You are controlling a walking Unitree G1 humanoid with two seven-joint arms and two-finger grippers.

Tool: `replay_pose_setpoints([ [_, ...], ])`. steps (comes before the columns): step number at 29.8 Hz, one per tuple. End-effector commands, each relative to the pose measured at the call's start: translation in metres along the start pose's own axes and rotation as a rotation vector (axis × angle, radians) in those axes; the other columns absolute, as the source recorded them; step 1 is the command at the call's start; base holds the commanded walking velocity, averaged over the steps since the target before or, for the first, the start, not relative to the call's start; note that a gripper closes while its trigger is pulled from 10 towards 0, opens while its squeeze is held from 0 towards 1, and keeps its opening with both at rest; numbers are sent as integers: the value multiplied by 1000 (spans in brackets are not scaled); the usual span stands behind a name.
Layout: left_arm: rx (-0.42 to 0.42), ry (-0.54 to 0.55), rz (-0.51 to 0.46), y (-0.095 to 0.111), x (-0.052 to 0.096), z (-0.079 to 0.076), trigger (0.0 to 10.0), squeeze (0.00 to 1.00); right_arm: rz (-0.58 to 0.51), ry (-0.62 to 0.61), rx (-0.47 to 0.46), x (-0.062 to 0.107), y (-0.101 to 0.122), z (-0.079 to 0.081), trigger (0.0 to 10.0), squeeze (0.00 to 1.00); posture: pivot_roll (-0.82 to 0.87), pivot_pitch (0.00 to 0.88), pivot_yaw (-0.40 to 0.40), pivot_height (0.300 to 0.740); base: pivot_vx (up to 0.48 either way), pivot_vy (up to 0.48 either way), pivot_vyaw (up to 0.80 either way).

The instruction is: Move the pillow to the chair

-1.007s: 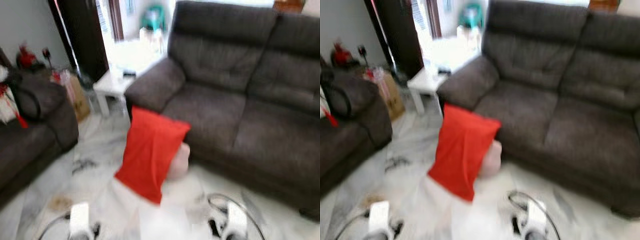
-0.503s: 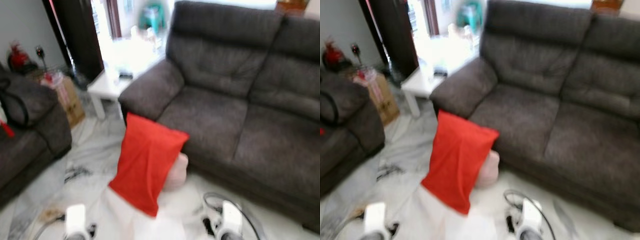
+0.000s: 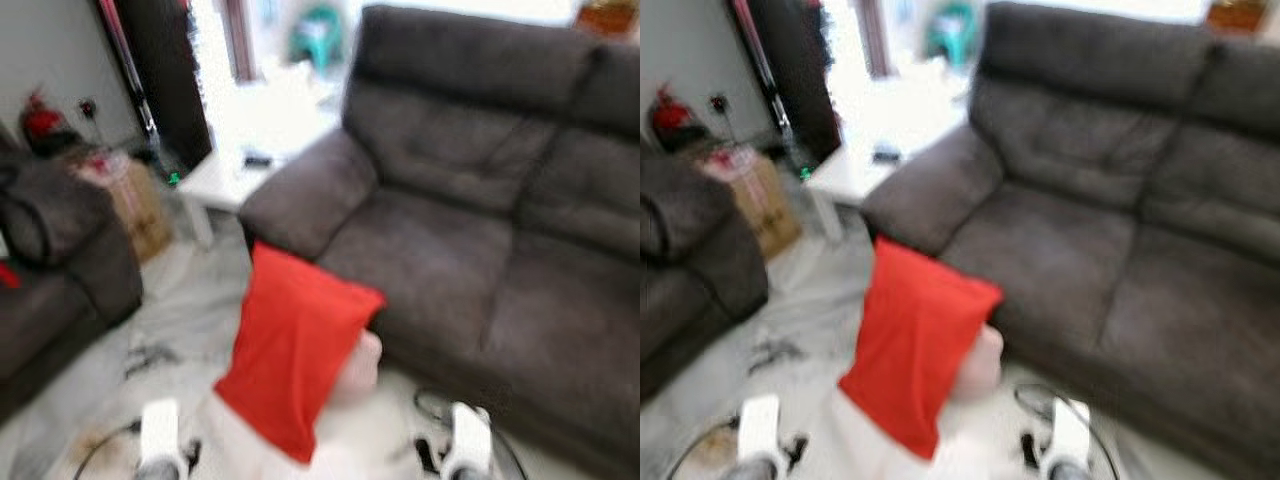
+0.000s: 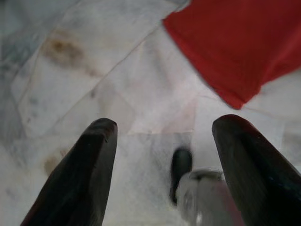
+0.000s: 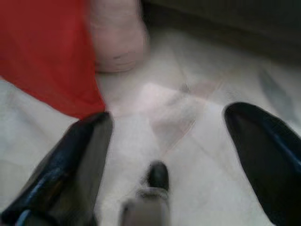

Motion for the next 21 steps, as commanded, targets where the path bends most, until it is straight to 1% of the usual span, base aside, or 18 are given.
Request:
replay_pose_setpoints([
  [1, -7, 26, 20, -3, 1, 10, 10000, 0, -9, 28, -10, -1, 3, 11, 10000, 0, -7, 0, -38, 740, 326, 0, 0],
  [21, -11, 26, 22, -4, 1, 11, 10000, 0, -3, 30, -11, -1, 2, 12, 10000, 0, -7, 0, -38, 740, 329, 0, 0],
])
Point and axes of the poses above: a point about 5 cm out from each wrist's last joint towards the gripper, its own x axis pointing back from the gripper into the wrist, its own y axis along the axis of the wrist's last joint, z = x × y, the point moved 1 cm from there along -x, pointing out of the wrist towards the gripper, and after that the axes turned 13 degrees about x, right-handed, at the moved point
